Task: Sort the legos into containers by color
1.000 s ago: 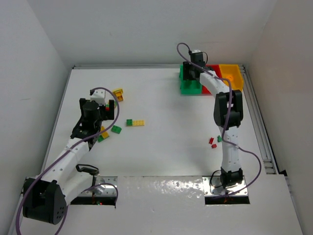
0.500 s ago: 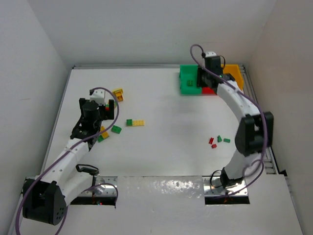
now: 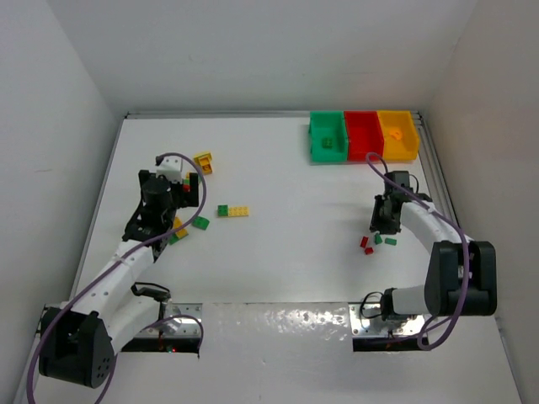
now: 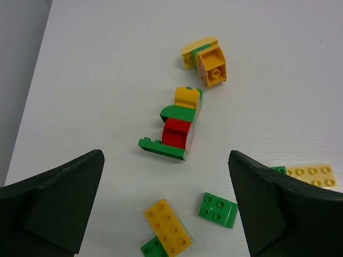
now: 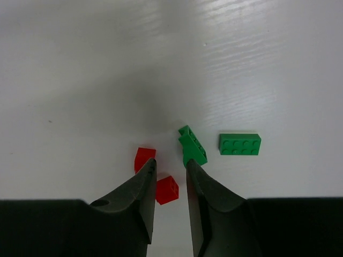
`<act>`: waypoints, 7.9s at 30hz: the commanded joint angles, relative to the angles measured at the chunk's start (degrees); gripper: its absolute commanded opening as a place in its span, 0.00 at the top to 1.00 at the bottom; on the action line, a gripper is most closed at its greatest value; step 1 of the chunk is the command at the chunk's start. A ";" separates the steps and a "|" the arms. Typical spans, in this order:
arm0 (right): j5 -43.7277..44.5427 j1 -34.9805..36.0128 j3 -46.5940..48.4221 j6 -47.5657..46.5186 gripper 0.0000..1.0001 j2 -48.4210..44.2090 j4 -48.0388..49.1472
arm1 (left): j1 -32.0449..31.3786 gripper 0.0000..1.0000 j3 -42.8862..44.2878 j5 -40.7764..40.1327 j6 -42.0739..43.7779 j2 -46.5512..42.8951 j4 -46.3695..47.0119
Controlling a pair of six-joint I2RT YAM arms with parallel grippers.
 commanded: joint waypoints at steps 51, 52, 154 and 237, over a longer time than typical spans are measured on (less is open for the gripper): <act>-1.30 11.25 58.50 -5.79 1.00 35.63 14.88 | -0.75 0.00 3.55 -2.84 -1.65 1.81 -3.02; -0.78 11.25 60.19 -5.35 0.98 37.56 15.32 | -0.75 0.00 3.64 -3.01 -1.47 1.72 -3.37; -2.62 10.55 70.56 6.95 0.90 46.58 16.48 | -0.66 0.00 1.27 -5.30 0.38 0.32 -0.12; 8.36 10.81 29.42 -10.17 1.00 10.32 8.55 | -1.45 0.00 2.41 0.32 0.11 1.99 1.89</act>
